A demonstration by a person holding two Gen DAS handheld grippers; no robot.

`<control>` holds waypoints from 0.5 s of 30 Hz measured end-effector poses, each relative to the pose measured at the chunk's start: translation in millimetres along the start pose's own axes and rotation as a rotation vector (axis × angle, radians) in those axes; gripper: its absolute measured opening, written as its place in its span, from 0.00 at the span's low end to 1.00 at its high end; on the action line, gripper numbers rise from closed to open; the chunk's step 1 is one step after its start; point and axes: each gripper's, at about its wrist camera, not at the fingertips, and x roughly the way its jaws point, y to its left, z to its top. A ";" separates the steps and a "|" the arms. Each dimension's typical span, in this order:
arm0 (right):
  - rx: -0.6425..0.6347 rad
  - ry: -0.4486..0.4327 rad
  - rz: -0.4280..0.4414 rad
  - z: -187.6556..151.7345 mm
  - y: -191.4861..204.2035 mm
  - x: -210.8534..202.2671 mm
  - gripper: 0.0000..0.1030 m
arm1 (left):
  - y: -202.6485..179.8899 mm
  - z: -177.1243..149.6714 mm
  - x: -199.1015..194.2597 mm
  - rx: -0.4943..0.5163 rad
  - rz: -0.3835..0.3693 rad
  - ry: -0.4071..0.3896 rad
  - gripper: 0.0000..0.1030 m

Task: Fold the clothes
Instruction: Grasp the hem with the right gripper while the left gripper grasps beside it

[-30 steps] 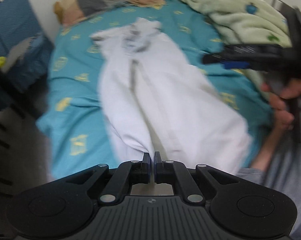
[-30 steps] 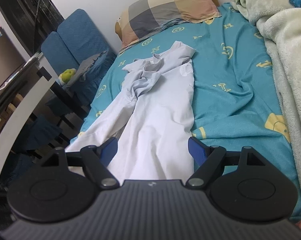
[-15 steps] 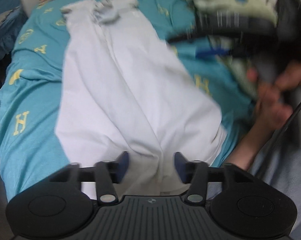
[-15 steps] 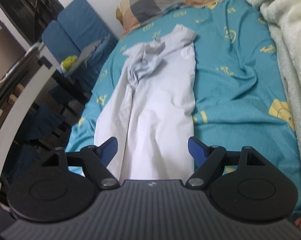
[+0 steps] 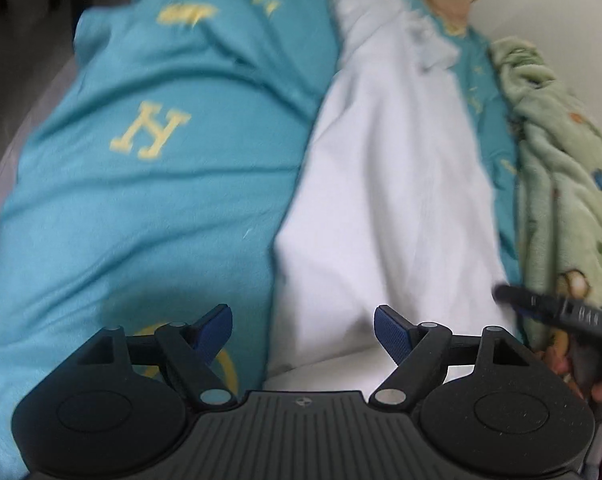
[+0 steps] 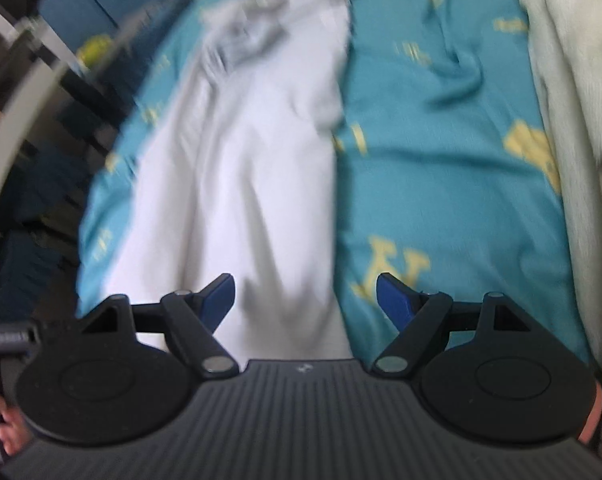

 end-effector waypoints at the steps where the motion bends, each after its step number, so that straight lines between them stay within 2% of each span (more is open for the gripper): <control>1: -0.017 0.030 -0.018 -1.7 3.0 5.2 0.77 | 1.7 1.4 3.7 -0.006 0.007 0.008 0.78; 5: -0.057 0.141 0.028 -8.8 14.1 22.2 0.79 | -0.7 0.1 4.7 0.042 -0.018 0.021 0.82; 9: -0.055 0.196 0.042 -16.5 18.2 22.4 0.79 | 6.2 -2.5 3.2 0.038 -0.096 0.060 0.82; 12: -0.085 0.248 0.063 -26.4 25.6 20.2 0.79 | 5.8 -5.2 4.3 0.057 -0.151 0.133 0.77; 13: -0.107 0.251 0.065 -30.2 30.4 20.1 0.79 | 3.4 -6.5 5.4 0.081 -0.153 0.155 0.72; 15: -0.152 0.255 0.057 -37.4 40.0 20.5 0.77 | 1.5 -7.7 7.2 0.093 -0.142 0.171 0.71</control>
